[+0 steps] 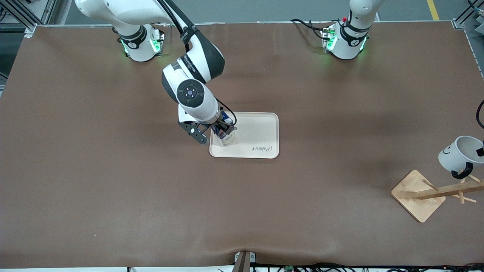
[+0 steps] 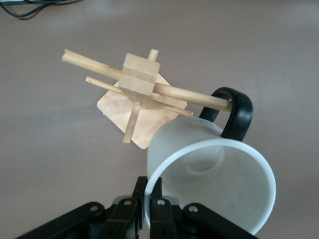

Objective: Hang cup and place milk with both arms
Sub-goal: 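Hang the mug handle on the stand peg while the right gripper grasps the milk, then carry the milk carton off the tray with the right gripper while the left gripper withdraws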

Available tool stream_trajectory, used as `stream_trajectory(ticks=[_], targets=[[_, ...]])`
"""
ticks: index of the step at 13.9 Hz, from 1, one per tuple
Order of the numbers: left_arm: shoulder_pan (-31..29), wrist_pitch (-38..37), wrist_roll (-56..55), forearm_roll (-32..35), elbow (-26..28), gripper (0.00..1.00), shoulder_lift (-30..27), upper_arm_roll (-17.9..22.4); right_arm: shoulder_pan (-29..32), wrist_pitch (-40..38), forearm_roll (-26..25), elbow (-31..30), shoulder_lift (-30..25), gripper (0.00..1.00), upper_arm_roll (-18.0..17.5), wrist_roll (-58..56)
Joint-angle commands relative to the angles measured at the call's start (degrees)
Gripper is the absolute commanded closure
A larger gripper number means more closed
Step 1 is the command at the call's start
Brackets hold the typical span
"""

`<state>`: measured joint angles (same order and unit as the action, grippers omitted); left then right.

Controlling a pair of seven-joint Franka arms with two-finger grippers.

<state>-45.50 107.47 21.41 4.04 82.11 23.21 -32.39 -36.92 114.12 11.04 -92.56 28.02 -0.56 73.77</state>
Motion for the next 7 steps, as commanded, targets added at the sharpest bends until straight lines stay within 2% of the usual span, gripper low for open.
stream_trajectory(ticks=[1, 2, 3, 5, 6, 7], targets=[[-0.55, -0.16, 1.53, -1.23, -1.25, 1.00, 0.60, -0.05, 0.18, 0.31, 3.09, 0.80, 0.46, 0.68, -0.14, 0.94], [-0.46, -0.07, 1.79, -1.23, -1.25, 1.00, 0.69, 0.39, 1.05, -0.03, 4.24, 1.67, 0.46, 0.81, -0.14, 0.41], [-0.46, -0.07, 2.06, -1.23, -1.25, 0.99, 0.78, 0.48, 1.58, -0.56, 4.60, 3.07, 0.46, 0.83, -0.14, 0.15], [-0.46, -0.07, 2.06, -1.32, -1.25, 0.30, 1.04, 0.48, 2.81, -6.15, 4.25, 6.58, -0.07, 0.83, -0.06, -1.60], [-0.37, -0.07, 2.15, -1.32, -1.25, 0.00, 0.96, 0.40, 4.47, -11.76, 4.16, 9.39, -0.07, 0.83, -0.06, -6.31], [-0.29, -0.16, 1.97, -1.41, -1.25, 0.00, 0.87, 0.31, 6.31, -16.69, 3.82, 11.77, -0.07, 0.83, 0.03, -11.75]])
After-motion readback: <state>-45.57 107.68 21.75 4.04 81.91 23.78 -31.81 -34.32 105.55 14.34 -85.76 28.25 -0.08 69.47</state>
